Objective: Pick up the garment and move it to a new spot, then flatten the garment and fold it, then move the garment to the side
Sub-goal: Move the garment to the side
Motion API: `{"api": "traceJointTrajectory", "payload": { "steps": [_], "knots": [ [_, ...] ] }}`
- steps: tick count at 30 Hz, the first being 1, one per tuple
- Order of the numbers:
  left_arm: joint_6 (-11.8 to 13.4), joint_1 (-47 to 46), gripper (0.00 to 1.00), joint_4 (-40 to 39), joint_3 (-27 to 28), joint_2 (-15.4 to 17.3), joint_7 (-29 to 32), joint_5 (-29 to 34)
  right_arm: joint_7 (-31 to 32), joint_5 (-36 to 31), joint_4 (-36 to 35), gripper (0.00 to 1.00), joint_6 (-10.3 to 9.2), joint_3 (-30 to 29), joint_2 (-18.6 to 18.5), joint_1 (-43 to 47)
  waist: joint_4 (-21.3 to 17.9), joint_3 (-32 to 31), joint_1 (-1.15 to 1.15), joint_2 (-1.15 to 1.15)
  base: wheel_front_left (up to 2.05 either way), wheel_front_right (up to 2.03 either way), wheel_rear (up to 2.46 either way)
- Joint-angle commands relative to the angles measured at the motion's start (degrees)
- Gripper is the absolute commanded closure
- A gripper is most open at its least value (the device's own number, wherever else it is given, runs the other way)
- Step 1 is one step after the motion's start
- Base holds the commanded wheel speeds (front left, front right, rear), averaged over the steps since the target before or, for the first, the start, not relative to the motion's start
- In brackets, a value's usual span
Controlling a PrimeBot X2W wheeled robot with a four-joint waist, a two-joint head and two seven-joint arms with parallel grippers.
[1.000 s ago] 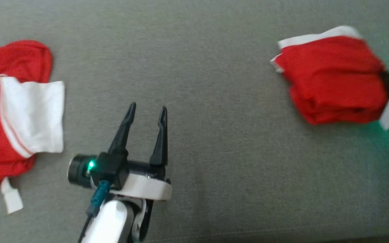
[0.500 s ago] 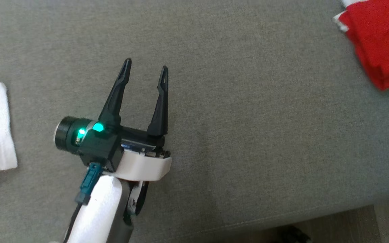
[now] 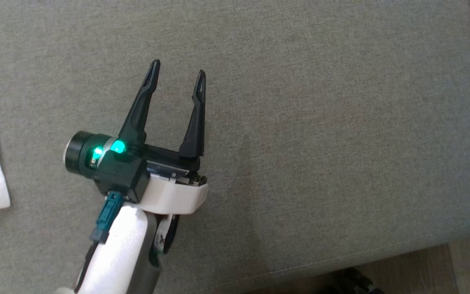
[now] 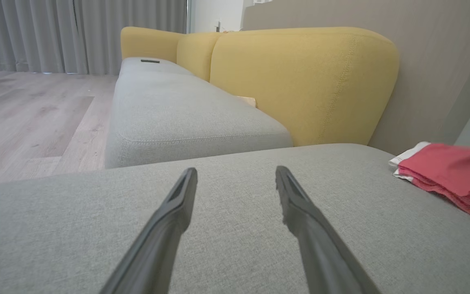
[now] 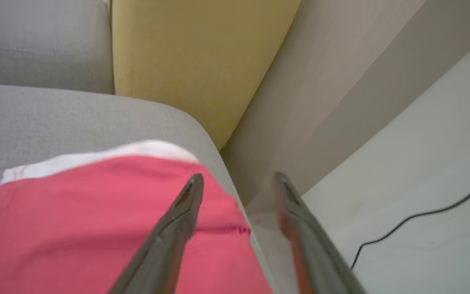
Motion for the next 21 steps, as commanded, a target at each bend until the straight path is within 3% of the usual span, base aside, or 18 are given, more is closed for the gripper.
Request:
{"api": "traceJointTrajectory", "payload": {
  "steps": [1,4,7,17,21],
  "knots": [
    [-0.04,-0.89,0.0,-1.59,1.19,0.0,-0.3,-0.01,-0.88,-1.89,-0.33,0.0,0.37,-0.38,-1.68,0.32,0.37,-0.62,0.0,0.0,0.0,0.0,0.0],
    [0.14,-0.64,0.0,-1.05,1.11,0.0,-0.3,-0.43,-1.11,-6.61,-1.96,0.0,0.37,-3.73,-0.18,0.19,1.1,-2.57,0.0,0.0,0.0,0.0,0.0],
    [0.53,0.62,0.0,-0.3,1.22,0.0,-0.3,-0.97,-1.13,-9.61,-6.21,0.0,0.37,-8.37,4.63,4.0,1.99,-6.01,0.0,0.0,0.0,0.0,0.0],
    [2.38,9.92,0.0,5.8,2.65,0.0,-0.3,-4.35,-1.15,-15.01,-24.61,0.0,0.37,-17.71,22.51,28.5,5.61,-21.73,0.0,0.0,0.0,0.0,0.0],
    [2.88,13.67,0.0,8.77,3.19,0.0,-0.3,-5.07,-1.15,-14.67,-32.49,0.0,0.37,-17.37,28.38,38.93,6.73,-27.15,0.0,0.0,0.0,0.0,0.0]
  ]
}}
